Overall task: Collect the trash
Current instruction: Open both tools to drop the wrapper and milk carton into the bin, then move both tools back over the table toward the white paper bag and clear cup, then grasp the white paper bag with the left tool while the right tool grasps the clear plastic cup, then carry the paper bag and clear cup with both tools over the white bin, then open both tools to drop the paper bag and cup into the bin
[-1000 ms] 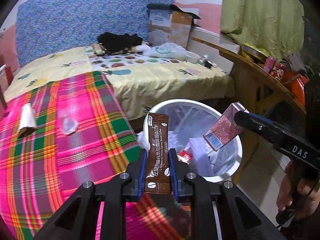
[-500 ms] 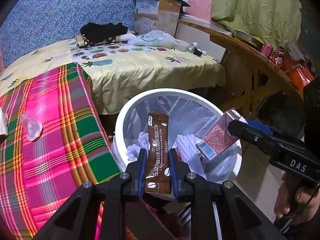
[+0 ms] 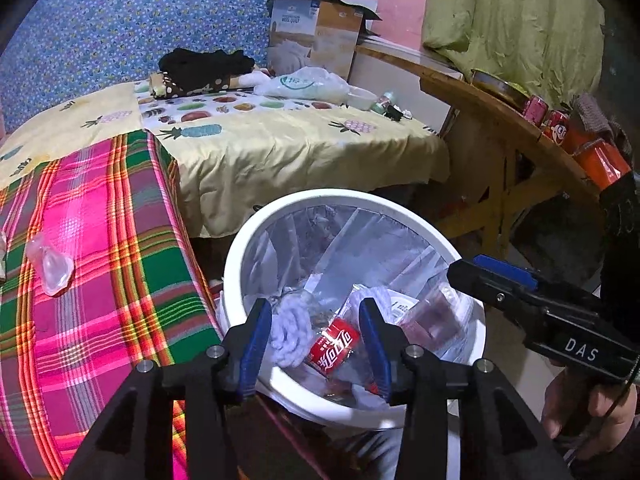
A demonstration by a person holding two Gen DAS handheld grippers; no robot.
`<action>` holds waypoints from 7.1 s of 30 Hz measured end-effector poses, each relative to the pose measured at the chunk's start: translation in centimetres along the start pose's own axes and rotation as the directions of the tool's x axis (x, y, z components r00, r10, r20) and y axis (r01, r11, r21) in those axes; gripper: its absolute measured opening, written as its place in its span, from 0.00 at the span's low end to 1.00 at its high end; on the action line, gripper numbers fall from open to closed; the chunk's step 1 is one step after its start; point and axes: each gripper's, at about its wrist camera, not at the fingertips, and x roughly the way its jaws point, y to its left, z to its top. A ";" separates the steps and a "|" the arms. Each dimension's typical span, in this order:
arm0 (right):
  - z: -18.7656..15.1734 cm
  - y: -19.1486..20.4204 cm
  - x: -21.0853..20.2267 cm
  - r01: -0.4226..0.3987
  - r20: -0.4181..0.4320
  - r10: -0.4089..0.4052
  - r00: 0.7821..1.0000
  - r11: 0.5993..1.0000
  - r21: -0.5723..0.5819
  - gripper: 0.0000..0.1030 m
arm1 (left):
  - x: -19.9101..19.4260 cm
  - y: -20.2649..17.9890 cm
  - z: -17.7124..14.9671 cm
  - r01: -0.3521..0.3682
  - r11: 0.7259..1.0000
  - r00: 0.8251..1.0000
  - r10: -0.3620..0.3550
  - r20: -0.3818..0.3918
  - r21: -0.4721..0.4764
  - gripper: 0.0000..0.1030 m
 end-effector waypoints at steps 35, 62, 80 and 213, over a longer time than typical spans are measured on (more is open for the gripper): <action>-1.5 9.6 -1.0 -0.159 0.003 0.162 0.987 0.972 -0.175 0.61 | -11.2 8.6 -6.6 -0.217 0.956 0.973 0.229 0.037 -0.197 0.44; -0.6 17.8 1.6 -0.248 -0.076 0.236 0.969 0.913 -0.324 0.61 | -15.5 14.9 -7.2 -0.350 0.897 0.927 0.373 0.037 -0.269 0.44; 1.7 21.4 7.5 -0.261 -0.158 0.218 0.963 0.900 -0.349 0.51 | -15.1 21.2 -2.9 -0.360 0.890 0.922 0.386 0.041 -0.281 0.44; -0.3 1.3 0.9 0.015 -0.020 -0.014 1.000 1.000 0.021 0.28 | -0.2 0.3 -0.3 -0.009 1.000 0.999 0.009 -0.050 0.007 0.24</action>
